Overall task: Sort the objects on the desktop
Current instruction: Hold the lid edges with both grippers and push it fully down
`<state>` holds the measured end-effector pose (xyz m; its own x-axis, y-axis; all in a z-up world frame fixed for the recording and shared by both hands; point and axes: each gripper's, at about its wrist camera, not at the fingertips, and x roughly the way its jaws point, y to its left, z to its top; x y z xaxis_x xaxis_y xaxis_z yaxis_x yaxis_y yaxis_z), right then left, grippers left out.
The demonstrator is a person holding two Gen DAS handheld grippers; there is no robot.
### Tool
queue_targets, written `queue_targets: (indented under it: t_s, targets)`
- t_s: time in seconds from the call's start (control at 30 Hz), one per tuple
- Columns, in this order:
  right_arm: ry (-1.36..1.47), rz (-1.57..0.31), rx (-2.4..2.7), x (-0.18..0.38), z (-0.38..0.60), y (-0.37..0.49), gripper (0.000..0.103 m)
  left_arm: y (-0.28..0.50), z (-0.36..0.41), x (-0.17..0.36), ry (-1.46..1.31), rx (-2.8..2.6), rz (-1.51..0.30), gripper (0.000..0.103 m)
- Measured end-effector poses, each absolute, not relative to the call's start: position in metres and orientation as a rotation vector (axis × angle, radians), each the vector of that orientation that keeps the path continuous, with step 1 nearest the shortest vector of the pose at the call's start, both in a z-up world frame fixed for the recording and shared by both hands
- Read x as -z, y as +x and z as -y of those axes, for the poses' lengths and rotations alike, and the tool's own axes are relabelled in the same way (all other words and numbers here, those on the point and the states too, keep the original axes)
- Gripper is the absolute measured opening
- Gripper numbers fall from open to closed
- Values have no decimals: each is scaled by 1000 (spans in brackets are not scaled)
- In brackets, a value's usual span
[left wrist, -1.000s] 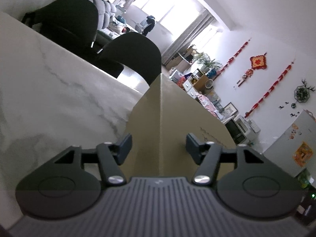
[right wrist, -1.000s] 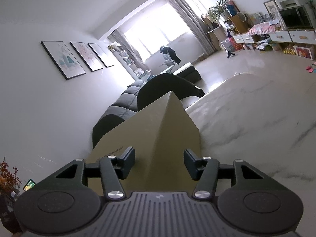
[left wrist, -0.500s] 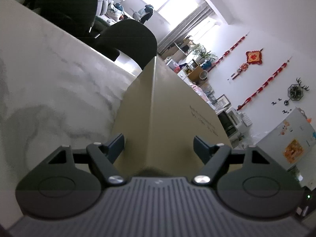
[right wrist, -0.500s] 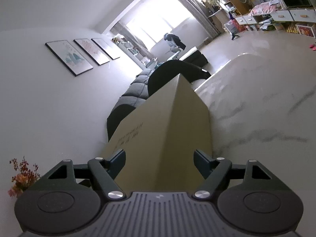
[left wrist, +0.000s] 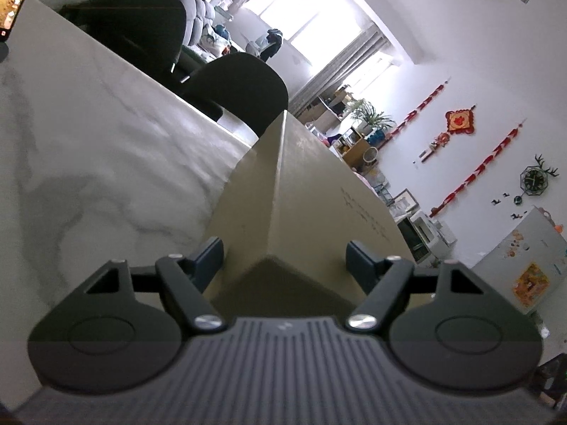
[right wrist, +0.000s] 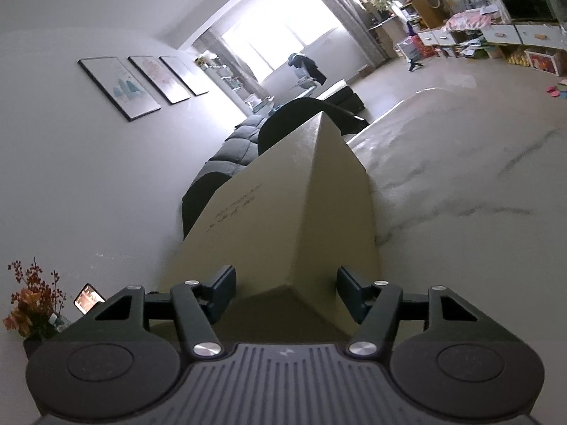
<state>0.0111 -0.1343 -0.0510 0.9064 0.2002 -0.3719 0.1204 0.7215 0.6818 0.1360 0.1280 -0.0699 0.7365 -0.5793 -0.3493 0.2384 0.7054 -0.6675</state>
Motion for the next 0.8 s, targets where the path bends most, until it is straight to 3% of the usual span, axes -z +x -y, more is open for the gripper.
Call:
queue_targets:
  t_s: [0.8]
  targets:
    - [765, -398, 55, 61, 149, 17, 64, 107, -99, 65, -612, 418, -533, 74]
